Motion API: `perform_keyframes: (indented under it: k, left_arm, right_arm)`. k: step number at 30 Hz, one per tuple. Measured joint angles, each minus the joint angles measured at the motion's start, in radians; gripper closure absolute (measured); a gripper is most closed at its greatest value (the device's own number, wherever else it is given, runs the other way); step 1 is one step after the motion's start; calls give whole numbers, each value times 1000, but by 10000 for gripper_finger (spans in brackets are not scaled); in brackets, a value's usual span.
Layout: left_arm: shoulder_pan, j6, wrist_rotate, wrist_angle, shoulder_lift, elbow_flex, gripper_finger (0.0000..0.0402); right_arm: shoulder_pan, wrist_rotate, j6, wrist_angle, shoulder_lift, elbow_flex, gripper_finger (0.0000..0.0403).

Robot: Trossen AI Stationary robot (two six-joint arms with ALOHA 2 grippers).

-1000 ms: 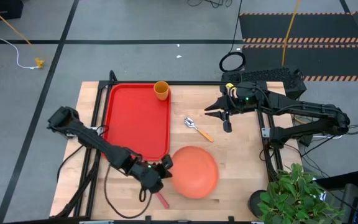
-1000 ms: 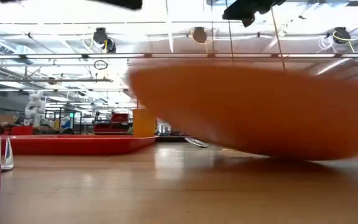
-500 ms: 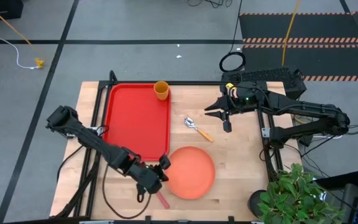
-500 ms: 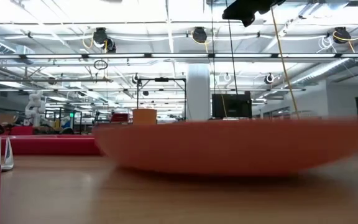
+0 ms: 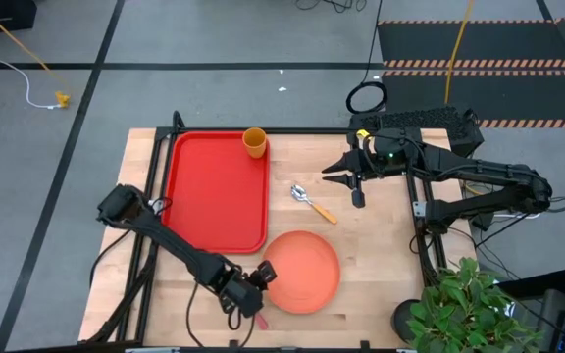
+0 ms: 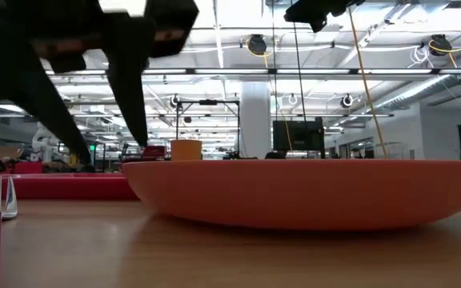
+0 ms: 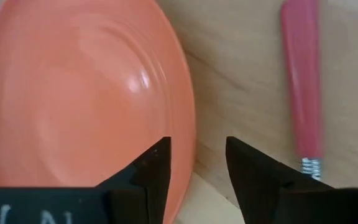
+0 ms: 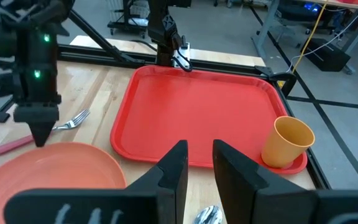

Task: Pick and place plate/cup/fork/spoon on tray
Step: Put the orange plate on the red serving tray at the bottom left of the yellow cup

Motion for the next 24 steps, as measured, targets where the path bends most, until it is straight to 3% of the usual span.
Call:
perform_keyframes:
  k: [7,16,24]
  left_arm:
    - [19,65,-24,-3,52,0,269]
    - [23,158,-31,1,53,0,389]
    - [20,253,-137,14,14,42,393]
  right_arm:
    - [0,0,-2,0,0,0,337]
    - [0,0,-2,-1,0,0,337]
    - [0,0,-3,-1,0,0,337]
